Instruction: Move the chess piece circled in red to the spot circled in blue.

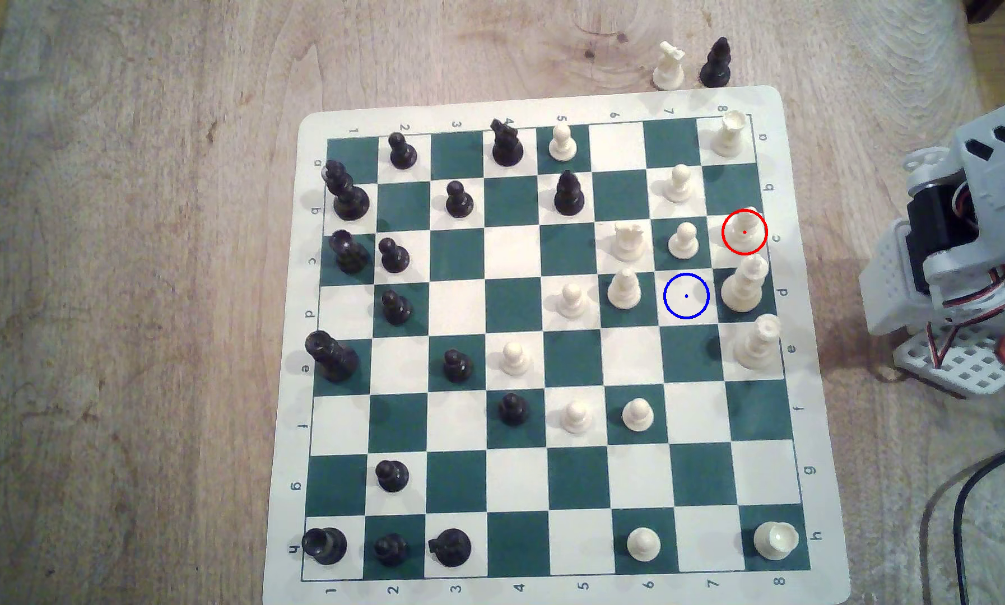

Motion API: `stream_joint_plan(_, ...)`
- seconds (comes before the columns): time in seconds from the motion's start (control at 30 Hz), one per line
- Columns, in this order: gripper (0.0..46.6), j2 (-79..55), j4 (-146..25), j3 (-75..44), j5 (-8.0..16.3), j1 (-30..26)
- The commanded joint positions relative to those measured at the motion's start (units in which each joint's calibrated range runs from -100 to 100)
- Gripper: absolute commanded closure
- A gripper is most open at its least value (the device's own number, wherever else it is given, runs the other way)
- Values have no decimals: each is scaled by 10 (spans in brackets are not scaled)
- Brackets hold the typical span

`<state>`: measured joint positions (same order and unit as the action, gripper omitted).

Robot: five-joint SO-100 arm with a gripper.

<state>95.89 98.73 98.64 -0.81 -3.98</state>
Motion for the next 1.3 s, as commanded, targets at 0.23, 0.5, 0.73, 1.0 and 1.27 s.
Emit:
stream_joint_plan(0.23, 464, -1, -172, -18, 0, 17)
stream_joint_plan(0.5, 464, -2, -573, -178, 0, 150)
stream_joint_plan(0.73, 464, -2, -1075, -315, 3, 237)
stream_joint_plan(1.0, 391, -1, -1473, -441, 28, 297)
stream_joint_plan(1.27, 442, 1, -1581, -451, 73, 347)
